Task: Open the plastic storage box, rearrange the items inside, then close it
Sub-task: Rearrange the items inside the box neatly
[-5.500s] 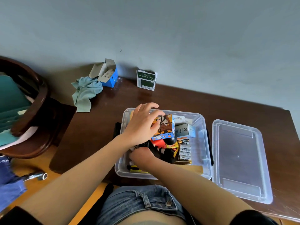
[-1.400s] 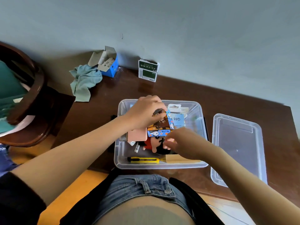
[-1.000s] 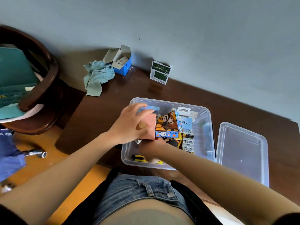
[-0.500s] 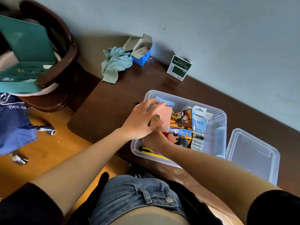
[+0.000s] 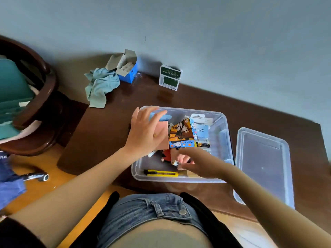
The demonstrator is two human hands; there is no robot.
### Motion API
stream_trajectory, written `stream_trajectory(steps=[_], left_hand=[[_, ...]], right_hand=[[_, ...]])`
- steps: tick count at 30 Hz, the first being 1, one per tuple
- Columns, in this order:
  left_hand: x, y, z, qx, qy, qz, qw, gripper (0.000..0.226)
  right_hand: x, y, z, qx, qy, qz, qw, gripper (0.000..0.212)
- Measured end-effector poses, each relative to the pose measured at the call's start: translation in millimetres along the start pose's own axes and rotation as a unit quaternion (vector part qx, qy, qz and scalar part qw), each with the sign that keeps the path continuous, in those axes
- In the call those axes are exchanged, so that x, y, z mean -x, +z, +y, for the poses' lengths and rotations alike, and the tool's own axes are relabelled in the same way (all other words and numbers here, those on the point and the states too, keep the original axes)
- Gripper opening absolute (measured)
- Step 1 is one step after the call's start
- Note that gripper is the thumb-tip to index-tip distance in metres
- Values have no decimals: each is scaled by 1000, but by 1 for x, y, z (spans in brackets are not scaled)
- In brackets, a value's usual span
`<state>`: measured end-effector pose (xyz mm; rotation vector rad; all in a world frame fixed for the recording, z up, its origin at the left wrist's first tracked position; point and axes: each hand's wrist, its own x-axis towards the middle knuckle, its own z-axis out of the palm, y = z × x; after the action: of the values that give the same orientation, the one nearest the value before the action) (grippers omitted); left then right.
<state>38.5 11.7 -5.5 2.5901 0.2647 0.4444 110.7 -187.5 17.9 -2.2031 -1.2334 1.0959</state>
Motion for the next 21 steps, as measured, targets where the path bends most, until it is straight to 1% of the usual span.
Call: stream_trajectory(steps=[2, 3, 4, 5, 7, 9, 10, 12, 14, 16, 18, 21], left_hand=[[-18, 2, 20, -21, 32, 38, 999, 34], [-29, 5, 31, -21, 53, 40, 998, 31], [-39, 7, 42, -12, 74, 26, 997, 28], [-50, 11, 54, -1, 97, -9, 995, 25], [-69, 23, 73, -16, 135, -120, 983, 26], [-82, 38, 85, -96, 164, -220, 957, 29], [-87, 46, 89, -138, 175, -258, 940, 30], [-91, 60, 93, -206, 185, -298, 914, 28], [-91, 67, 94, -233, 175, -300, 908, 26], [-92, 69, 93, -230, 155, -287, 917, 24], [-91, 69, 93, -224, 137, -283, 923, 24], [-93, 71, 92, -234, 104, -288, 923, 24]], right_hand=[[16, -12, 11, -24, 54, 36, 998, 13], [22, -17, 17, -30, 82, 52, 995, 14], [27, -22, 21, -26, 111, 67, 991, 15], [30, -26, 27, -16, 141, 85, 986, 15], [33, -32, 34, 50, 208, 120, 969, 15], [29, -35, 38, 127, 268, 136, 945, 16], [26, -36, 39, 153, 292, 141, 934, 15], [17, -36, 41, 178, 326, 144, 917, 11], [5, -37, 41, 204, 346, 147, 904, 11], [-7, -38, 42, 240, 348, 149, 894, 21], [-18, -40, 45, 270, 331, 144, 893, 27], [-31, -45, 56, 322, 274, 112, 899, 29]])
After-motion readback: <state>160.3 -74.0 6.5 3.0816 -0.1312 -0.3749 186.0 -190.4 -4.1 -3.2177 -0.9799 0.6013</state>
